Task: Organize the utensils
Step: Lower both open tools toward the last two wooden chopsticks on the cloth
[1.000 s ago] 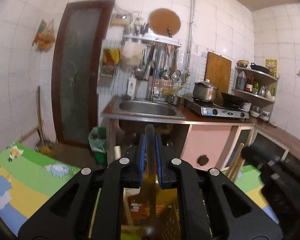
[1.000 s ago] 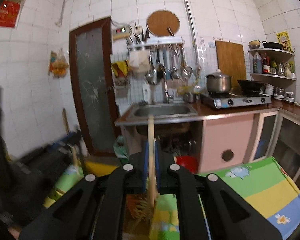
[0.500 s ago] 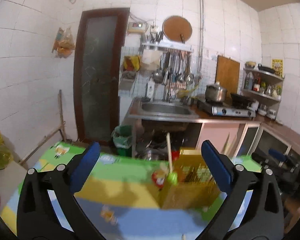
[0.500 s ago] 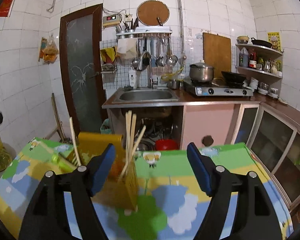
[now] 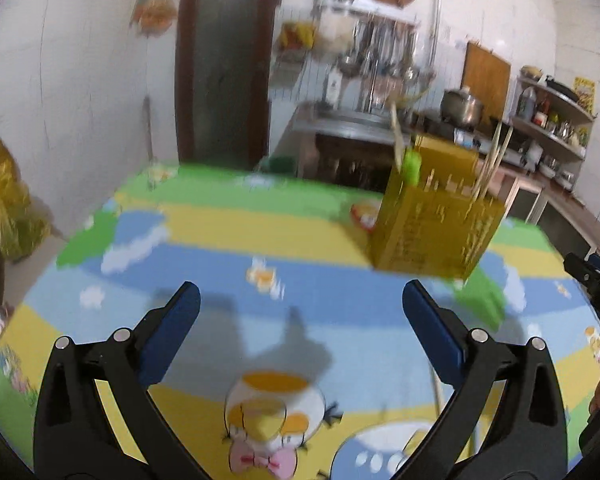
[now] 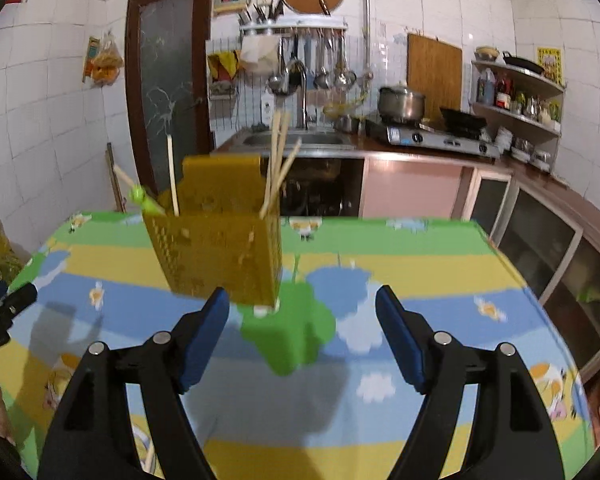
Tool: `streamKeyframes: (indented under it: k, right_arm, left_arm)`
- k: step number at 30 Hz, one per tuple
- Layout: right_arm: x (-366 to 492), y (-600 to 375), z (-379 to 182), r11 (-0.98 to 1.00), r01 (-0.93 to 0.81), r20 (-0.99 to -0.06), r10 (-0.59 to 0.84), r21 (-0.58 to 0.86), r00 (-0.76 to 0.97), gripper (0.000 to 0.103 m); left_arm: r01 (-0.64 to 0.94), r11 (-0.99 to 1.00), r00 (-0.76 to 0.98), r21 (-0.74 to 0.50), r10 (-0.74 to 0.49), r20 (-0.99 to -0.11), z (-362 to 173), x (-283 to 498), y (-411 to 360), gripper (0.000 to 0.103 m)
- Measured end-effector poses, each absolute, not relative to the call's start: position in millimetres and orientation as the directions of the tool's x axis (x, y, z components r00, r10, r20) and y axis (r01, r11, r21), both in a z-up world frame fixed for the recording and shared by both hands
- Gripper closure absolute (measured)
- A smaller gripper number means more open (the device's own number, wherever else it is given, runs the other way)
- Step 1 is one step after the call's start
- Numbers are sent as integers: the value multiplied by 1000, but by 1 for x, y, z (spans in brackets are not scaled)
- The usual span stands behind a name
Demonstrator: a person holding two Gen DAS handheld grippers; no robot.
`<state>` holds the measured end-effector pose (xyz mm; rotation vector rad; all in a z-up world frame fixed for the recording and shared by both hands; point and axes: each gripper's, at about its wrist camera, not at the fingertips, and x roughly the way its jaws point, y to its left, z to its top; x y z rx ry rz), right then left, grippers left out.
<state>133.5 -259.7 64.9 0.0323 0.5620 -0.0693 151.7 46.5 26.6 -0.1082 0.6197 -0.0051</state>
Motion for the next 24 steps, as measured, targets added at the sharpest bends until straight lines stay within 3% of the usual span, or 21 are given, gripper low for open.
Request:
streamKeyframes:
  k: [13,24]
  right_arm:
    - [112,-250,-12,990,137,-677,-81,29,731,29]
    - [102,-224,-34,992,129,-724,-98,-12,683,29]
  left_arm:
    - [22,998,720,-54,-53,-692,-31,149,31,5]
    - [70,997,665,-20,-62,-745,-50,149,20,5]
